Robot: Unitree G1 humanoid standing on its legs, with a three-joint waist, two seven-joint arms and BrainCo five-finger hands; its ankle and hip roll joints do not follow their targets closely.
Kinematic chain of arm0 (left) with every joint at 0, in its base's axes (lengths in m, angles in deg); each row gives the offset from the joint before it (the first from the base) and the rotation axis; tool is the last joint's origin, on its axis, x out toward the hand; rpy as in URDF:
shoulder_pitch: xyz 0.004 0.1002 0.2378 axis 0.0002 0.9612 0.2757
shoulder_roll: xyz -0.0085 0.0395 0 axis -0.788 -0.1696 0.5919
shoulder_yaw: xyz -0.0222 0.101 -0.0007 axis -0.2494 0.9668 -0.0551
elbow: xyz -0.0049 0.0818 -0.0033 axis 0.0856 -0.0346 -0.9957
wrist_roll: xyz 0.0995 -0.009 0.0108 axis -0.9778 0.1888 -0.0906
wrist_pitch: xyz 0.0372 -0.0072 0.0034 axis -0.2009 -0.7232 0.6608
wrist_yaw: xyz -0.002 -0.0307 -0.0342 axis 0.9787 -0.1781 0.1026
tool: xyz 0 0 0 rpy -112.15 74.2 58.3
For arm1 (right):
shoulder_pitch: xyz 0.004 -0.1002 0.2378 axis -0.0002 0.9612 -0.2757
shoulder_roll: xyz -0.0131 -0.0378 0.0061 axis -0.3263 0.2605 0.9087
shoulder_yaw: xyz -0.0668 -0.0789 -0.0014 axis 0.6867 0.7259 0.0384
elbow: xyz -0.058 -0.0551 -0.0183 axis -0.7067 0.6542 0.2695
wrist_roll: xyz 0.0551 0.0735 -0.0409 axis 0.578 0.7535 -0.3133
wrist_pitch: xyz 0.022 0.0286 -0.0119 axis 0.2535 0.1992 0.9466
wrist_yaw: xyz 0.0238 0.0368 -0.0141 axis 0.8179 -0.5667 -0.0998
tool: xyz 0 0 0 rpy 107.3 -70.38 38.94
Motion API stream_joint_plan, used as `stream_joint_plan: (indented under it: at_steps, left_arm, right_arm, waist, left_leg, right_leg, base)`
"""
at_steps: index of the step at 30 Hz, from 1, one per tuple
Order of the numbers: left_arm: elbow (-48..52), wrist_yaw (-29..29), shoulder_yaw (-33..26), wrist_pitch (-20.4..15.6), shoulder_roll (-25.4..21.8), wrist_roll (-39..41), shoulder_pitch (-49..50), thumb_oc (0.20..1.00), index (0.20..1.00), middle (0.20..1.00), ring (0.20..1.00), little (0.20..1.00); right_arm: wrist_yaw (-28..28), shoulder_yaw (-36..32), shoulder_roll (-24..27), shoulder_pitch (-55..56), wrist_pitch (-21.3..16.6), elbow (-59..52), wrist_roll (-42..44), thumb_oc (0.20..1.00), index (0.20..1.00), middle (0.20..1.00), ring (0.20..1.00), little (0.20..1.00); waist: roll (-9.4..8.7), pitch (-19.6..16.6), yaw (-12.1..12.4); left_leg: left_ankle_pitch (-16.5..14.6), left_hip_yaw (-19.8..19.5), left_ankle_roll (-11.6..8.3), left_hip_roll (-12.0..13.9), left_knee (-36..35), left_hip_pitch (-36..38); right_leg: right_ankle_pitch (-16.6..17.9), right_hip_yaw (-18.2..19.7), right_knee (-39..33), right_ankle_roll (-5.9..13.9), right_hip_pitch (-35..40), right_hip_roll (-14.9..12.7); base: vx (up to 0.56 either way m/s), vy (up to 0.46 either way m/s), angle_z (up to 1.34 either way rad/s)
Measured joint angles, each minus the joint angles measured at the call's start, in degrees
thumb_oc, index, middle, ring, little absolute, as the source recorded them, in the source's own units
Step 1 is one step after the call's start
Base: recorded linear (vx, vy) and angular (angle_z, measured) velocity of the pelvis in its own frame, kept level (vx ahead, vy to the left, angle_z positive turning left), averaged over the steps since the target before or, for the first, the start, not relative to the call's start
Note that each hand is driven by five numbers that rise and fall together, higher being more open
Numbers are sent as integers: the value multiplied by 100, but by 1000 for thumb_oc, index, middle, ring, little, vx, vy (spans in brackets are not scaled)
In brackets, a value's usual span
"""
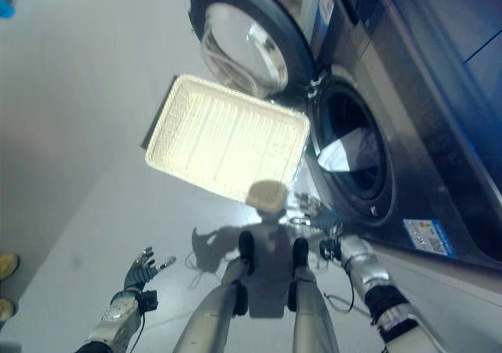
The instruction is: Put the clothes into the washing machine.
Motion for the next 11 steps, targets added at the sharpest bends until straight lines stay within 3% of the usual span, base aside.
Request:
stream_joint_plan:
  at_steps: [3, 7, 11]
  left_arm:
    - [-387, 498, -241, 12, 226, -22, 245, 1000, 1000, 1000, 1000, 1000]
    - [-759, 974, -228, 3, 461, -56, 657, 1000, 1000, 1000, 1000, 1000]
    - [-1162, 1193, -232, 3, 601, -130, 801, 1000, 1000, 1000, 1000, 1000]
  right_arm:
    - [-156, -171, -336, 811, -269, 685, -351, 1000, 1000, 1000, 1000, 1000]
    - [-193, -179, -524, 1353, -285, 1516, -742, 1000, 1000, 1000, 1000, 1000]
    - [-261, -360, -668, 1545, -177, 2084, -1020, 1000, 1000, 1000, 1000, 1000]
  waist:
    - [-106, -416, -20]
    - [-264, -1287, -20]
    - [-377, -1806, -28]
  left_leg:
    - [-48, -3, -32, 59, -245, 473]
    - [-92, -23, -109, 151, -494, 872]
    - [-147, -94, -255, 216, -631, 1305]
  right_leg:
    - [-7, -144, -331, -42, 527, 20]
    - [29, -283, -778, -100, 1035, 128]
    - [46, -315, -1134, -134, 1596, 249]
  base:
    - [169, -79, 1]
    - [121, -53, 0]
    - [102, -51, 6]
